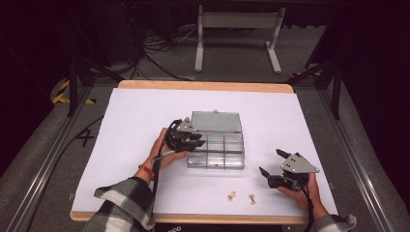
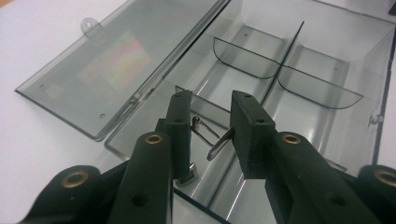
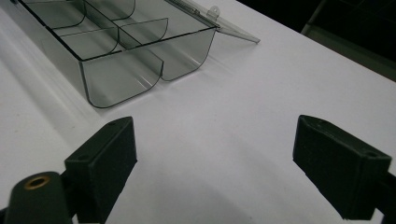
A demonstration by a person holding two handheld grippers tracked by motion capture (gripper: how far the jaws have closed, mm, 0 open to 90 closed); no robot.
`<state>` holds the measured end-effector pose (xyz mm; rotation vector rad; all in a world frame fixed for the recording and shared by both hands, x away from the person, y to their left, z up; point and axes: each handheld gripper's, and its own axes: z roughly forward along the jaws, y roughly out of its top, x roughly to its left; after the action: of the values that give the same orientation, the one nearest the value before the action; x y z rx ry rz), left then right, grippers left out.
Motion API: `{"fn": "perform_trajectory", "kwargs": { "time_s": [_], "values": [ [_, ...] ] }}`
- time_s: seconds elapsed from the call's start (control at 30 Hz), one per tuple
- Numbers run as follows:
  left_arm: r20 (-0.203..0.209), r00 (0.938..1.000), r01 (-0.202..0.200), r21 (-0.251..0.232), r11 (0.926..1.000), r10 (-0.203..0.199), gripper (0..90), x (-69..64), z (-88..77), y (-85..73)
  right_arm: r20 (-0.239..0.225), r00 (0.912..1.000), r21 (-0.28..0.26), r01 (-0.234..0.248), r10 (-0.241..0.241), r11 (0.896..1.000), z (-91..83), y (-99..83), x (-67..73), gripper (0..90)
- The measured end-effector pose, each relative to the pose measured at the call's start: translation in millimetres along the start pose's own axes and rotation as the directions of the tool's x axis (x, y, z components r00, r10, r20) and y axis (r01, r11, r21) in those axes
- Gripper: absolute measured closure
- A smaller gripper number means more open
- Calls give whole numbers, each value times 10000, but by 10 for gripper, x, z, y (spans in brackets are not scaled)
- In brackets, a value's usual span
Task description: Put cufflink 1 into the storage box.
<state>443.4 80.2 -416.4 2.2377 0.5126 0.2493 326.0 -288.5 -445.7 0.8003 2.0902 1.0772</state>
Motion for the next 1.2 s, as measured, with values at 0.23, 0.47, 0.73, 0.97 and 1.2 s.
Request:
{"fn": "perform_trajectory", "kwargs": {
  "time_s": [0.23, 0.47, 0.73, 0.97, 1.2],
  "values": [
    [-52, 10000, 4, 336, 9994, -2, 700, 7, 132, -1, -14, 10000, -7, 83, -83, 10000, 0, -1, 1, 139],
    [-303, 9995, 63, 613, 9981, -44, 699, 22, 193, -4, -62, 10000, -6, 67, -67, 10000, -1, -1, -1, 139],
    [-426, 9991, -56, 665, 9978, 84, 697, 28, 188, 15, -30, 10000, -121, 36, -36, 9999, -12, -5, -1, 139],
    [-478, 9986, 223, 331, 9992, -207, 679, 40, 174, 6, -75, 10000, -76, -14, 14, 10000, -11, -4, -3, 137],
    [-440, 9986, 288, -45, 9996, -290, 684, 30, 116, 6, -112, 9999, -64, 32, -32, 10000, -9, -3, 2, 136]
  ]
}}
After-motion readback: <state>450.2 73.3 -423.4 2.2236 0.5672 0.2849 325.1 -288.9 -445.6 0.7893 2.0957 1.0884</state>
